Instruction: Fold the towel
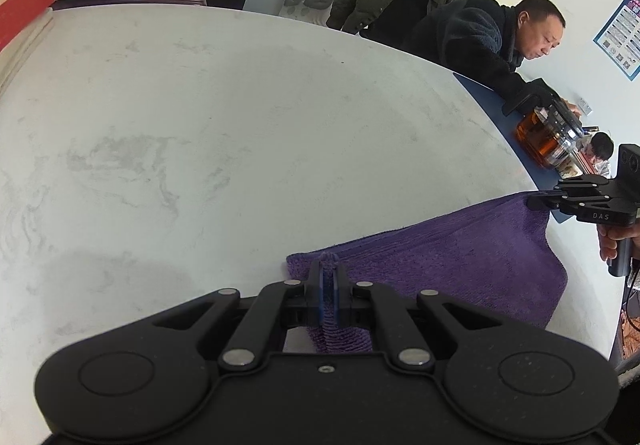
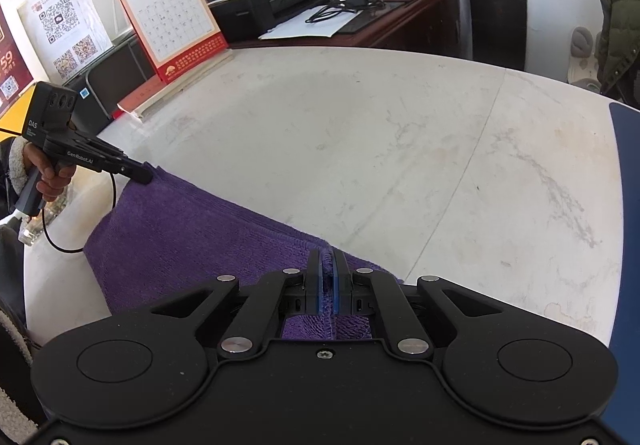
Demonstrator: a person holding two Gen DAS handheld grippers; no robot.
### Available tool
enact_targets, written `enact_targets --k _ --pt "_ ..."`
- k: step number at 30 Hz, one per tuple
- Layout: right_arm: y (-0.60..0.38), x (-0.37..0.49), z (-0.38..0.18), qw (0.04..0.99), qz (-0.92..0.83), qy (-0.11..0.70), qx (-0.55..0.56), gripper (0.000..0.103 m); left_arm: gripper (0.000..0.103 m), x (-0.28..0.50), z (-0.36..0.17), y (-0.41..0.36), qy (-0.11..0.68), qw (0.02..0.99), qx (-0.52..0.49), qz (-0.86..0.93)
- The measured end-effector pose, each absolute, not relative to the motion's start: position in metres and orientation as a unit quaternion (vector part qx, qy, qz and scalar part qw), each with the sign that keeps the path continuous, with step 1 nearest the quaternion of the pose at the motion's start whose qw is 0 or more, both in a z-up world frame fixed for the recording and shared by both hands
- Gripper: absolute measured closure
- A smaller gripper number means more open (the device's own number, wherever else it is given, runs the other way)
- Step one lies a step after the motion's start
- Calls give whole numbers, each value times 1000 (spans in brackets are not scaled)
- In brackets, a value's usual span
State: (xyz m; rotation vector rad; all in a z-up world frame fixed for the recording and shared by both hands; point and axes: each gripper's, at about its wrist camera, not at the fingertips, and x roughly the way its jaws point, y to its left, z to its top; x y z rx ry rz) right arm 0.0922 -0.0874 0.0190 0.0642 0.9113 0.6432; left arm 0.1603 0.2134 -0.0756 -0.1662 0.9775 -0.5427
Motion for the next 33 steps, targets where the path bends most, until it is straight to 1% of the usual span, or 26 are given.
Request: enact_targets --k 5,11,13,14,16,19,21,22,27,30,33 --pt "-86 92 15 847 300 437 31 99 95 158 -75 213 454 854 -72 -243" --pt "-86 91 10 847 294 442 37 98 93 156 -75 214 443 865 -63 -227" --pt "-88 91 10 850 287 441 41 98 85 155 -75 214 439 869 -67 -217" --pt "-89 91 10 851 282 440 44 98 83 154 -76 213 435 874 -74 -203" --pt "-93 90 11 855 275 437 49 97 82 152 -75 218 428 879 -90 -188" --pt "-99 88 12 860 262 434 57 94 82 149 -73 225 423 883 -108 -173" --pt "-104 86 14 866 247 429 65 92 82 144 -66 228 417 888 -106 -159" --pt "-108 85 15 870 238 425 71 88 82 141 -63 230 415 891 -104 -151" --pt "-114 75 32 886 225 399 75 88 81 116 -27 231 401 899 -92 -152" --pt "-98 65 45 883 261 388 51 88 76 97 -10 217 415 886 -67 -196" --pt "-71 57 48 868 306 389 31 88 76 84 -13 188 444 864 -38 -237"
